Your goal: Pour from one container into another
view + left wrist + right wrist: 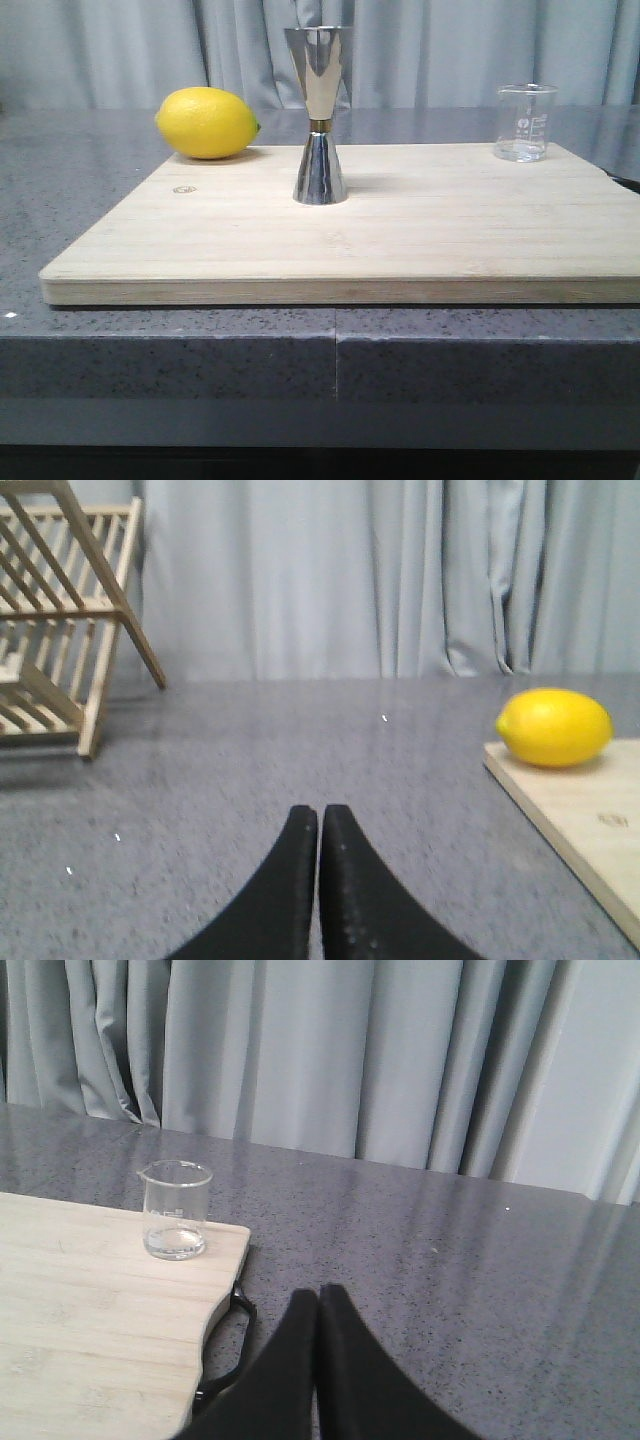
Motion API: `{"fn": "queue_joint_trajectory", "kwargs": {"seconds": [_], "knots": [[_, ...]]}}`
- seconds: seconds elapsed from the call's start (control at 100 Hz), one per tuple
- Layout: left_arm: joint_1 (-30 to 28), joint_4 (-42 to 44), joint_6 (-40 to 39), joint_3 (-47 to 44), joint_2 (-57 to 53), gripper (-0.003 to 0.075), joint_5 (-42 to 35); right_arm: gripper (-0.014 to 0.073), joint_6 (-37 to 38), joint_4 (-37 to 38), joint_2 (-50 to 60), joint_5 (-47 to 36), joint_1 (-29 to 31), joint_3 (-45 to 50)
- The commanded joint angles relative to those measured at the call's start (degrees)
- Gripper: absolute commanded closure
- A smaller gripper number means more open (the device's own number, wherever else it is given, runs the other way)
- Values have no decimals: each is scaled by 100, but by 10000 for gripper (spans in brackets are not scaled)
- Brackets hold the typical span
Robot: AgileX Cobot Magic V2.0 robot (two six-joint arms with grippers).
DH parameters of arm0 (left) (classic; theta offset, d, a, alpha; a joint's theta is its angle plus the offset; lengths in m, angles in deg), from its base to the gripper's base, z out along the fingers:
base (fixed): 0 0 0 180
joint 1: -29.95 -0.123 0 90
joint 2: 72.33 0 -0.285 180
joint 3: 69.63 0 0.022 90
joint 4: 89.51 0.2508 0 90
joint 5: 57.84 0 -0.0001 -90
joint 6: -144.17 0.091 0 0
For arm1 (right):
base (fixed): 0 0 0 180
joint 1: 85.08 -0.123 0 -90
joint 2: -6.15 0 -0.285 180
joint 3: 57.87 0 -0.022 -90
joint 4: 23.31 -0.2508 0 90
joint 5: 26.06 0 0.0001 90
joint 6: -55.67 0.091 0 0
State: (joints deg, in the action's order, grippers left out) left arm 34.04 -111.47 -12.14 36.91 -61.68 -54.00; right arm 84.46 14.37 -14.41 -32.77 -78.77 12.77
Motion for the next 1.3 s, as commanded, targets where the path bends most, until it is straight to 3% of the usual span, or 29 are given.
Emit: {"fn": "queue_joint_trajectory", "kwargs": {"seconds": [0.0,0.06,0.12,0.25,0.66,1.29], "knots": [[-39,2104,-2257,168,45,741,537,662,7,-43,-32,-297,29,-135],[-39,2576,-3046,154,45,741,929,662,7,-43,-32,-297,29,-135],[-39,2652,-3203,26,45,741,739,662,7,-43,-32,-297,29,-135],[-39,2672,-3203,-563,-61,741,-975,662,7,-43,-32,-297,29,-135],[-39,2733,-3084,-521,-453,741,-340,662,7,-43,-32,-297,29,-135],[-39,3070,-3074,-521,-453,741,-294,662,7,-43,-32,-297,29,-135]]}}
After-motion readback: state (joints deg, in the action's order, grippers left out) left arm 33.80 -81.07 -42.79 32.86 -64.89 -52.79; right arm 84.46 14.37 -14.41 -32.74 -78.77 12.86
